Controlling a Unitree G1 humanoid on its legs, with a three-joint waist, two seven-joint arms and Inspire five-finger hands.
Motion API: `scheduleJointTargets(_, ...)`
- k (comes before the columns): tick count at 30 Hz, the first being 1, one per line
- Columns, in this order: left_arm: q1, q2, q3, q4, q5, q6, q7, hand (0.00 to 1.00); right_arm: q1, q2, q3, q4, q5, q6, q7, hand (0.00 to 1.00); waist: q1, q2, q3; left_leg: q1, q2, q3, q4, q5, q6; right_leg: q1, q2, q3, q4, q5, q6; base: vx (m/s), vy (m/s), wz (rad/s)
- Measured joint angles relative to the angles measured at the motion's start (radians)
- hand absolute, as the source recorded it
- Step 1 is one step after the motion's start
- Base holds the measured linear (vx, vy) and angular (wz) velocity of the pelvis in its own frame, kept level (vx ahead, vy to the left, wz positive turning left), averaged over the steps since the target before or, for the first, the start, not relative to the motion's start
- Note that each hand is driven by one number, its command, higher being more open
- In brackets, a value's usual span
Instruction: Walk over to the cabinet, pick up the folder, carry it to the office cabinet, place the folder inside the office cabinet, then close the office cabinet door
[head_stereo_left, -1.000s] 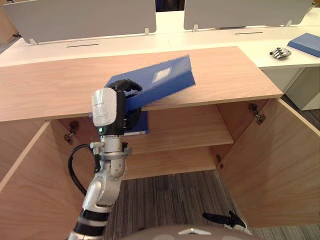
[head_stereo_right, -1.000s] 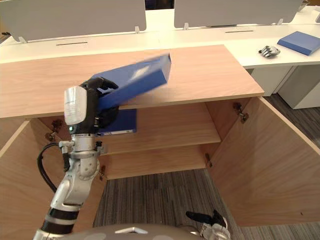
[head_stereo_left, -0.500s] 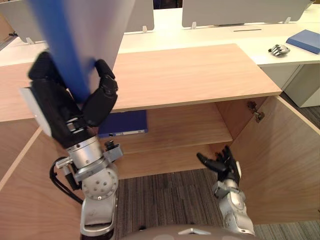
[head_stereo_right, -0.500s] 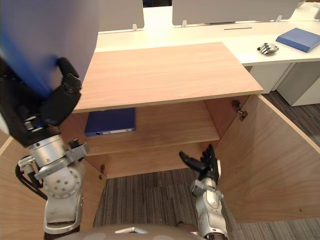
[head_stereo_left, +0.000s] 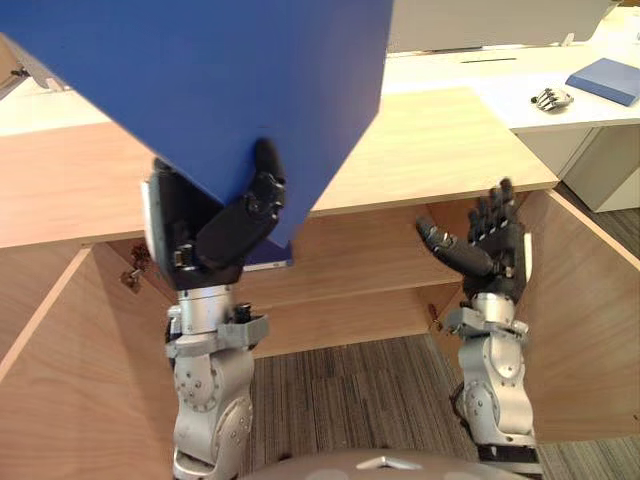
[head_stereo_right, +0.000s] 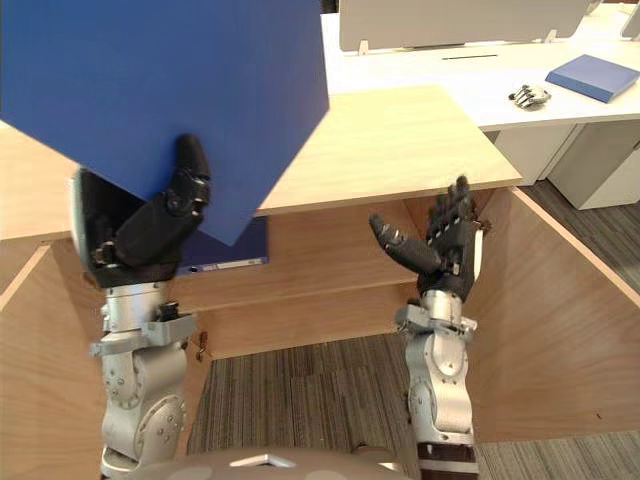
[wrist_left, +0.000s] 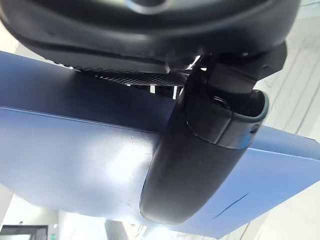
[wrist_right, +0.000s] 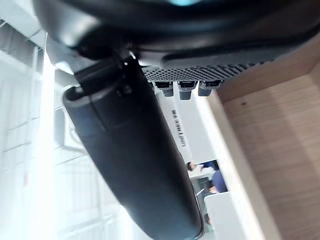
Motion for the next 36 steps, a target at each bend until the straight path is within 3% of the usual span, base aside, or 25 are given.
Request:
scheduleJointTargets(16,0.031,0.164,0.000,0.176,-0.043,0.044,-0.278,0.00,-0.048,-0.243,-0.047,-0.034,-0.027,-0.016,0.173,1.00,-0.002,0.008,0.000,-0.005,0.000,-0.001,0.000,0.000,0.000,-0.003,0.000,0.000,-0.002,0.001,0.003,0.00,0.000,0.00)
scheduleJointTargets(28,0.028,0.224,0.034,0.257,-0.067,0.045,-0.352,0.00,-0.075,-0.342,0.025,0.038,-0.027,-0.014,0.297,1.00,0.001,0.013,-0.003,-0.018,0.000,-0.001,0.001,0.000,0.001,-0.017,0.000,0.001,-0.002,0.004,0.008,0.00,0.000,0.00)
scheduleJointTargets(29,0.026,0.230,0.034,0.264,-0.066,0.045,-0.361,0.00,-0.075,-0.343,0.042,0.038,-0.028,-0.012,0.309,0.00,0.002,0.013,-0.003,-0.018,0.000,-0.001,0.001,0.000,0.001,-0.017,0.000,0.001,-0.002,0.004,0.008,0.00,0.000,0.00)
scheduleJointTargets(36,0.010,0.237,0.038,0.339,-0.051,0.044,-0.366,0.00,-0.096,-0.342,0.078,0.088,-0.098,0.010,0.331,0.00,0.007,0.015,-0.006,-0.018,0.000,-0.001,0.001,0.001,0.001,-0.017,0.000,0.001,-0.001,0.005,0.009,0.00,0.000,0.00)
